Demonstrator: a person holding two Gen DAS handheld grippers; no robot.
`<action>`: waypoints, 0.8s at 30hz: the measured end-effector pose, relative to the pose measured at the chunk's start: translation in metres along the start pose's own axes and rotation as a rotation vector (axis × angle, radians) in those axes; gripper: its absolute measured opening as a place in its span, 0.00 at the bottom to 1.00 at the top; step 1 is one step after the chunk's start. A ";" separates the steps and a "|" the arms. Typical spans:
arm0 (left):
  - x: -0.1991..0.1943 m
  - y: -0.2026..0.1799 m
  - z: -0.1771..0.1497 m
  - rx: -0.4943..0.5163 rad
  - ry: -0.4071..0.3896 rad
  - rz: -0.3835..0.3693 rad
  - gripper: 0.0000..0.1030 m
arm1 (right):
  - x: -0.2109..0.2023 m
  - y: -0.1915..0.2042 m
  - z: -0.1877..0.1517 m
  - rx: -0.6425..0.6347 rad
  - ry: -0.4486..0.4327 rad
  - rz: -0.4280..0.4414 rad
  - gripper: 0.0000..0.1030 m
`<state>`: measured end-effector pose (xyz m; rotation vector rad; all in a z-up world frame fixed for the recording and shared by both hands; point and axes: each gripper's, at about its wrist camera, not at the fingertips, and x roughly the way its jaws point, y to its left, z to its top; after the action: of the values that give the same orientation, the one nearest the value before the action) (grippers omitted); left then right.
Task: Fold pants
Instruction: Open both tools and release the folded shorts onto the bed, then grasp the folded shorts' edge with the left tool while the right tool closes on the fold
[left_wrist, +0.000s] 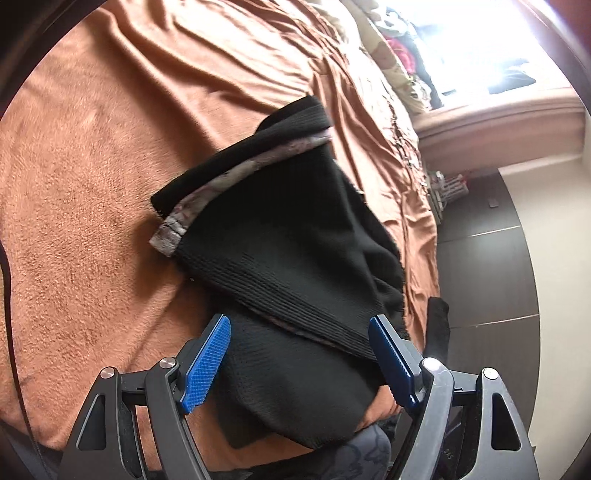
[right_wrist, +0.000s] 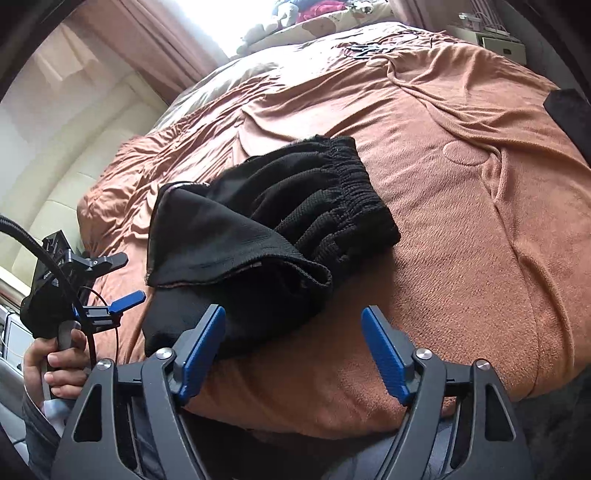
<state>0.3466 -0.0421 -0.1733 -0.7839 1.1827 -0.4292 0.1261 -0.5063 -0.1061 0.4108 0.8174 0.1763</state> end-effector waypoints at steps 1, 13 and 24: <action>0.002 0.002 0.001 -0.004 0.003 0.002 0.77 | 0.002 -0.001 0.001 0.002 0.004 -0.001 0.70; 0.034 0.014 0.018 -0.032 -0.006 0.077 0.77 | 0.017 -0.002 0.006 0.002 0.028 -0.008 0.63; 0.025 0.011 0.044 -0.019 -0.102 0.142 0.47 | 0.029 0.000 0.005 -0.016 0.047 -0.008 0.48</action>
<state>0.3955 -0.0383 -0.1905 -0.7243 1.1400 -0.2581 0.1489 -0.4992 -0.1228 0.3891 0.8630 0.1852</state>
